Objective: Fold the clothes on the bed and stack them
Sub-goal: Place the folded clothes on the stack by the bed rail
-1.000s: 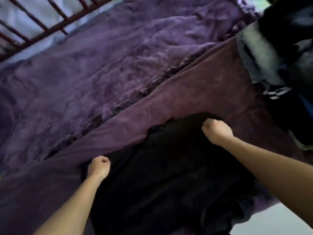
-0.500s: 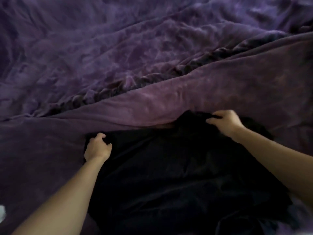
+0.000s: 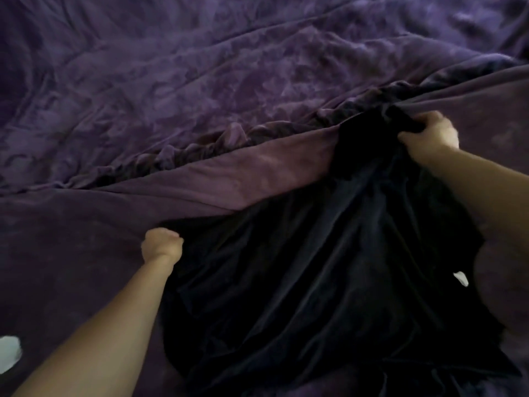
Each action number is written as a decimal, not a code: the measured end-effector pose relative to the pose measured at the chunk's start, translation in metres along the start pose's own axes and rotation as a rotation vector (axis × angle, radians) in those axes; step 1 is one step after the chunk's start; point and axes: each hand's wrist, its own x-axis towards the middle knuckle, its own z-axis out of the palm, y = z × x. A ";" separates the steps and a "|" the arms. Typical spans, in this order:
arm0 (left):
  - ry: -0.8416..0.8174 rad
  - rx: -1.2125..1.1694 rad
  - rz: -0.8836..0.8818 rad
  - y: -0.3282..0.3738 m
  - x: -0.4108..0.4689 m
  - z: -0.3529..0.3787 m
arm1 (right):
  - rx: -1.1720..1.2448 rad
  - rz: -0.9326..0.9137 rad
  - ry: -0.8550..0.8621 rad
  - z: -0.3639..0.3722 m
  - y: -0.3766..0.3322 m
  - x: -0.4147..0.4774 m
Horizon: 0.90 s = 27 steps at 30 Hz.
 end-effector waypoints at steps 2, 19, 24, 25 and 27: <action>0.122 -0.111 0.130 0.010 -0.001 -0.006 | -0.251 -0.140 -0.069 0.018 -0.002 -0.015; 0.155 -0.140 0.230 -0.050 -0.016 0.019 | -0.456 -0.399 -0.222 0.070 0.065 -0.088; -0.033 0.175 0.022 -0.154 -0.121 0.047 | -0.547 -0.358 -0.350 0.077 0.135 -0.176; -0.053 0.221 -0.018 -0.170 -0.135 0.048 | -0.550 -0.366 -0.375 0.078 0.146 -0.195; -0.078 0.263 -0.048 -0.193 -0.154 0.046 | -0.551 -0.391 -0.424 0.078 0.165 -0.229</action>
